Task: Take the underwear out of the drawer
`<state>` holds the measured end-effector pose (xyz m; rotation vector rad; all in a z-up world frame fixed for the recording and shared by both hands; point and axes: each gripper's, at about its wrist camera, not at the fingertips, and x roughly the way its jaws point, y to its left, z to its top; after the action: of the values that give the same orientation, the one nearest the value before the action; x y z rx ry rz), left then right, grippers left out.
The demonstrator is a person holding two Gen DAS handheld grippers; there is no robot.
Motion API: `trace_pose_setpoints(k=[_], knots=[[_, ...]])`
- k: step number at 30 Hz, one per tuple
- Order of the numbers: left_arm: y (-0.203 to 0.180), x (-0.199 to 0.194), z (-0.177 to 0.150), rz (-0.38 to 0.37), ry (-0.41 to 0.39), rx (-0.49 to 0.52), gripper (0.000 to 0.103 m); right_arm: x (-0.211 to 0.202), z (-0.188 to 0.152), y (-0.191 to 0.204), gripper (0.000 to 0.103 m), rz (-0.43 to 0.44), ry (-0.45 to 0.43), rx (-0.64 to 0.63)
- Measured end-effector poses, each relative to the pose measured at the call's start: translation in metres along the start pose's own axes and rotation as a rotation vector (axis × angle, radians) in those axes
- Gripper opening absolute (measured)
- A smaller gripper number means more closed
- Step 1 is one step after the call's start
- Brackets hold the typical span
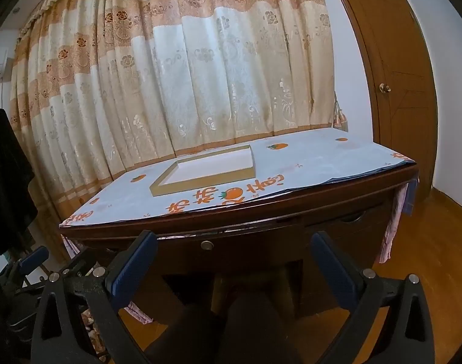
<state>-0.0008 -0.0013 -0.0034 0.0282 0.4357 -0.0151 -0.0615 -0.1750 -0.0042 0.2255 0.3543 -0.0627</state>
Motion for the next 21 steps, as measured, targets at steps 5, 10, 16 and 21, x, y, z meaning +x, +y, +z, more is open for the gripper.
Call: trace_pose_setpoints(k=[5,10,16,21], knots=[[0.0014,-0.0037,0.0008,-0.001,0.000,0.000,0.103,-0.0001,-0.0006,0.0005,0.102,0.000,0.000,-0.001],[0.0000,-0.0061,-0.0004,-0.001,0.000,-0.001,0.103,-0.0001,-0.0013,0.0015,0.102,-0.001,0.000,-0.002],[0.0003,-0.0059,-0.0005,-0.001,-0.001,-0.002,0.103,0.0001,-0.0011,0.0018,0.102,-0.002,0.001,-0.003],[0.0007,-0.0056,-0.0003,-0.002,0.000,-0.003,0.103,0.0004,-0.0008,0.0020,0.102,-0.002,0.001,-0.002]])
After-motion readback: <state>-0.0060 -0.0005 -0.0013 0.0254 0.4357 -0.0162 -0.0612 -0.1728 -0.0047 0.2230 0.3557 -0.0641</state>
